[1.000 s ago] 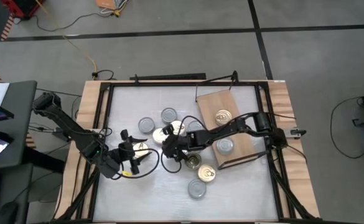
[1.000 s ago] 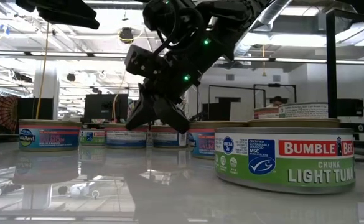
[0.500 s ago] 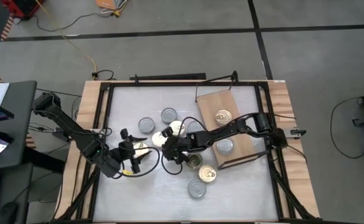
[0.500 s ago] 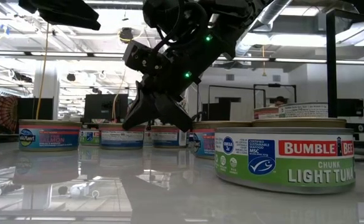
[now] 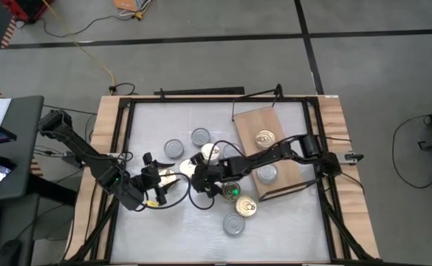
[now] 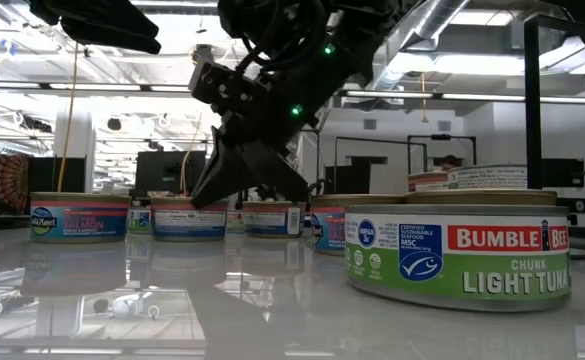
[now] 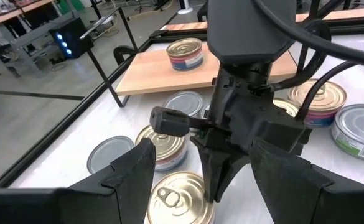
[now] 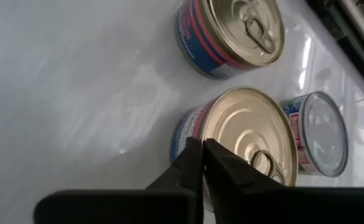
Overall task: Stack canned seafood by type on shelf
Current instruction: Stack the blue tuna can on top of the other blue tuna can on the shelf
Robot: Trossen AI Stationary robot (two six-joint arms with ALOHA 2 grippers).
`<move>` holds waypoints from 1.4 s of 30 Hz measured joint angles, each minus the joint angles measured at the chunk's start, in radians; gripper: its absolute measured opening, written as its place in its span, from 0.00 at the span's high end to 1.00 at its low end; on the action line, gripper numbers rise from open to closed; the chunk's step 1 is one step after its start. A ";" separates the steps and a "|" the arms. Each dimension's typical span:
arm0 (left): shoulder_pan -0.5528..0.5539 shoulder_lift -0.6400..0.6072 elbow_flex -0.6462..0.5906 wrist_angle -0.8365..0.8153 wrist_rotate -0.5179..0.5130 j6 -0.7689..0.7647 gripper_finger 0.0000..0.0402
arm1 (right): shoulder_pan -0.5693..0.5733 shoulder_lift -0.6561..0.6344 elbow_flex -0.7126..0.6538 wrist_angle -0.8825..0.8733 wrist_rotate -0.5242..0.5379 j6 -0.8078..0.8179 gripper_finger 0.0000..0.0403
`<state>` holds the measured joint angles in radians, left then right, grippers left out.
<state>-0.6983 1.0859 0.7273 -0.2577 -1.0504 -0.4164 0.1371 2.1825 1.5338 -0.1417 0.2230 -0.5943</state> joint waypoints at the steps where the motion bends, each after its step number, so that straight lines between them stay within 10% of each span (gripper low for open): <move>1: 0.000 0.000 0.000 0.000 0.000 0.000 0.38 | 0.000 0.001 0.014 -0.024 0.000 0.010 0.84; 11: 0.000 0.000 0.000 0.000 0.000 0.000 0.38 | 0.000 0.001 0.091 -0.108 0.094 0.065 0.62; 42: 0.000 0.000 0.000 0.000 0.002 -0.011 0.38 | 0.034 -0.001 0.047 -0.139 -0.038 0.036 0.67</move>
<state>-0.6983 1.0859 0.7273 -0.2573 -1.0489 -0.4271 0.1711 2.1814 1.5809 -0.2806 0.1848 -0.5585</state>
